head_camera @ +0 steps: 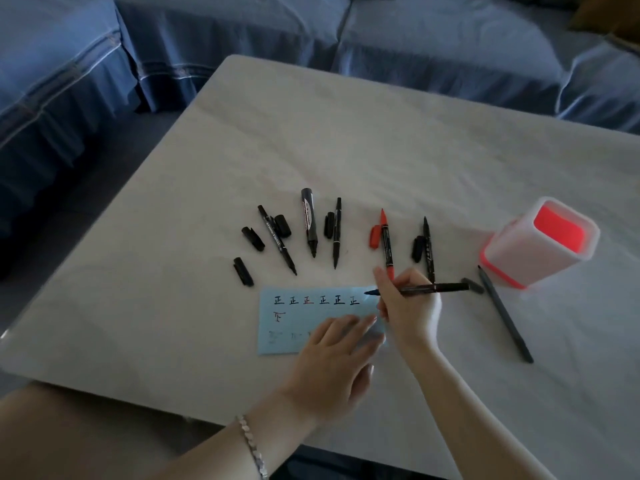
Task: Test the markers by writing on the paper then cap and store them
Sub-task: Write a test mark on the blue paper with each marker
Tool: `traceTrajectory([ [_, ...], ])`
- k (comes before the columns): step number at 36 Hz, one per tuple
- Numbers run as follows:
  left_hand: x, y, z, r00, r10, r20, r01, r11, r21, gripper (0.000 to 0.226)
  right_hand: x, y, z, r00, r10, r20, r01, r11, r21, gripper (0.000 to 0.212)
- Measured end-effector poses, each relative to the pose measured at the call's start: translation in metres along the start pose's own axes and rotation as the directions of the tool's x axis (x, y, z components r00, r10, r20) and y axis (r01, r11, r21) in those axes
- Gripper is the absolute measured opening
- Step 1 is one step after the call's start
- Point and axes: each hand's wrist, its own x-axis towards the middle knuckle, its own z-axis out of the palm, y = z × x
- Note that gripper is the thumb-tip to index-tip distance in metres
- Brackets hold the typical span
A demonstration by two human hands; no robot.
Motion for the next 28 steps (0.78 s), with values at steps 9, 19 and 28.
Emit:
traceTrajectory([
  [9,-0.002,0.000,0.007,0.999,-0.033,-0.036,0.030,0.997,-0.075,0.036,-0.003,0.016,0.007,0.986,-0.049,-0.157,0.036,0.996,-0.081,0.037],
  [19,-0.002,-0.001,0.010,0.997,-0.020,-0.070,0.014,0.997,-0.077,0.037,0.000,0.019,0.009,0.989,-0.082,-0.121,0.069,0.991,-0.112,0.039],
  [28,-0.001,-0.001,0.007,0.998,-0.030,-0.050,0.026,0.997,-0.069,0.038,0.000,0.019,0.010,0.981,-0.117,-0.157,0.099,0.988,-0.117,0.038],
])
